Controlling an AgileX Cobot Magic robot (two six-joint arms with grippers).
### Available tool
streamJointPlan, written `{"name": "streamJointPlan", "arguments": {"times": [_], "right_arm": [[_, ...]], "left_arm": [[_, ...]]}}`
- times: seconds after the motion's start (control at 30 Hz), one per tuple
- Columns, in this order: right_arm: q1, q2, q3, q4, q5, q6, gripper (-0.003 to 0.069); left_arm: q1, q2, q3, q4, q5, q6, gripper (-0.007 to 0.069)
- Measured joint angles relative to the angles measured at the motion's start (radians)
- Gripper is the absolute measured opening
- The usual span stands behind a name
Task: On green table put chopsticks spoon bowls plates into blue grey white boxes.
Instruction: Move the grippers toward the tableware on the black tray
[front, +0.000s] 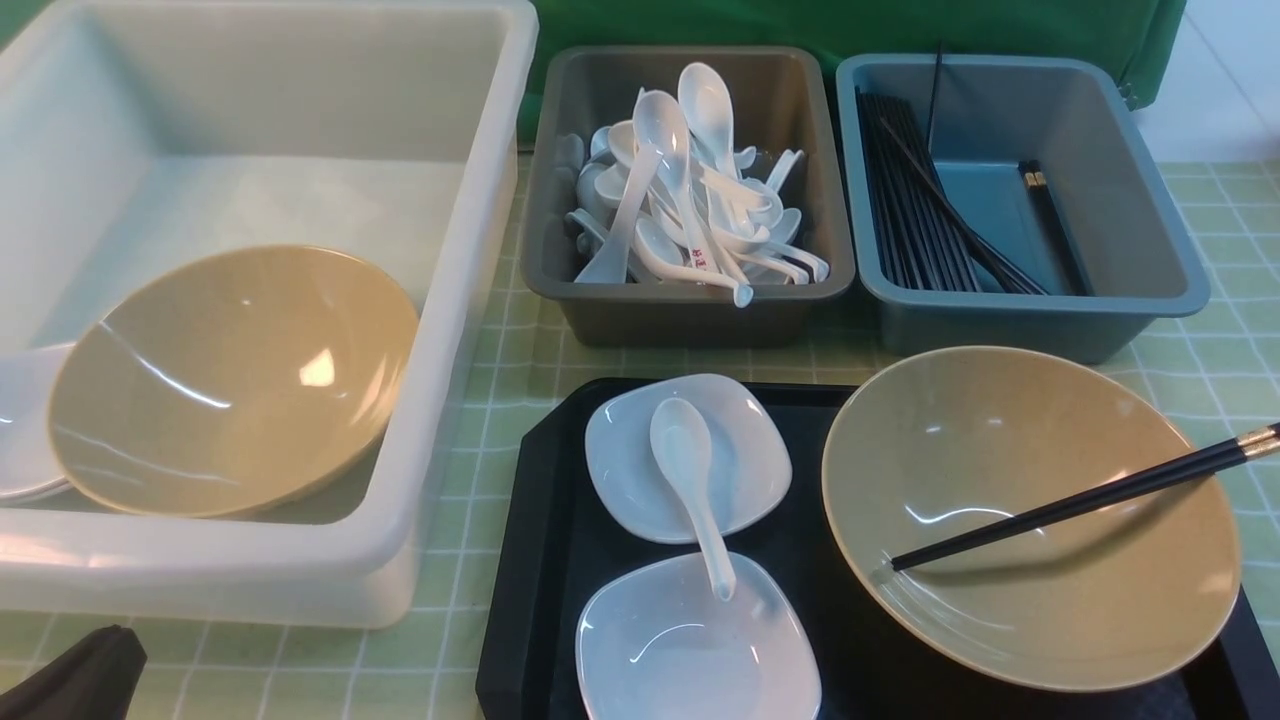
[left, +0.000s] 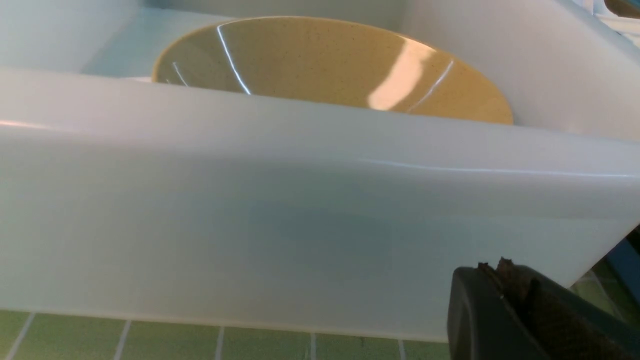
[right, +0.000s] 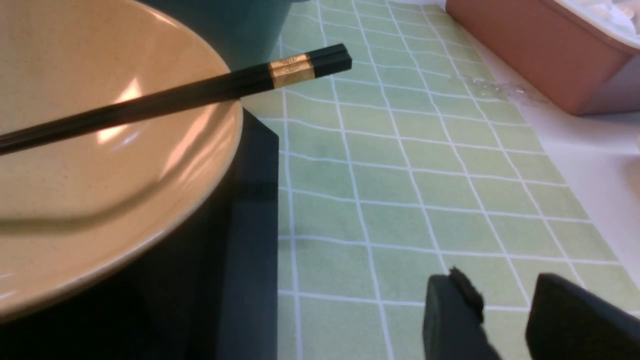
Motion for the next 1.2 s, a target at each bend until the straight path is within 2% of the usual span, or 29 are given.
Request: {"name": "streamJointPlan", "arguments": {"times": [0.17, 0.27, 0.43, 0.53, 0.7, 0.77, 0.83, 0.9, 0.93, 0.97, 1.03, 1.07, 1.2], "right_arm": [[0.0, 0.0, 0.014, 0.004, -0.086, 0.0, 0.0236], [0.0, 0.0, 0.02, 0.005, -0.168, 0.018, 0.0236], [0.0, 0.0, 0.021, 0.005, -0.274, 0.155, 0.0236], [0.0, 0.0, 0.021, 0.005, -0.293, 0.248, 0.0236], [0.0, 0.0, 0.022, 0.008, -0.321, 0.329, 0.0236], [0.0, 0.0, 0.022, 0.01, -0.411, 0.414, 0.0236], [0.0, 0.0, 0.022, 0.01, -0.568, 0.477, 0.0236], [0.0, 0.0, 0.022, 0.01, -0.611, 0.497, 0.0236], [0.0, 0.0, 0.022, 0.009, -0.667, 0.548, 0.0236], [0.0, 0.0, 0.021, 0.009, -0.672, 0.564, 0.0236], [0.0, 0.0, -0.039, 0.009, -0.627, 0.673, 0.0236], [0.0, 0.001, -0.047, 0.009, -0.622, 0.673, 0.0236], [0.0, 0.086, -0.293, 0.005, -0.505, 0.708, 0.0236]], "left_arm": [[0.0, 0.0, 0.001, 0.012, -0.01, 0.0, -0.0001], [0.0, 0.0, 0.003, 0.023, -0.077, -0.006, -0.0001], [0.0, 0.0, 0.003, 0.015, -0.263, -0.022, -0.0001], [0.0, 0.0, 0.003, 0.019, -0.307, -0.016, -0.0001], [0.0, 0.0, 0.003, 0.01, -0.348, -0.018, -0.0001], [0.0, 0.0, 0.003, -0.036, -0.423, -0.072, -0.0001], [0.0, 0.0, 0.003, -0.114, -0.519, -0.15, -0.0001], [0.0, 0.0, 0.003, -0.146, -0.559, -0.178, -0.0001], [0.0, 0.0, 0.003, -0.189, -0.623, -0.225, -0.0001], [0.0, 0.0, 0.003, -0.193, -0.638, -0.231, -0.0001], [0.0, 0.0, -0.009, -0.21, -0.695, -0.284, -0.0001], [0.0, 0.0, -0.013, -0.21, -0.695, -0.287, -0.0001], [0.0, 0.013, -0.208, -0.128, -0.595, -0.302, -0.0001]]}}
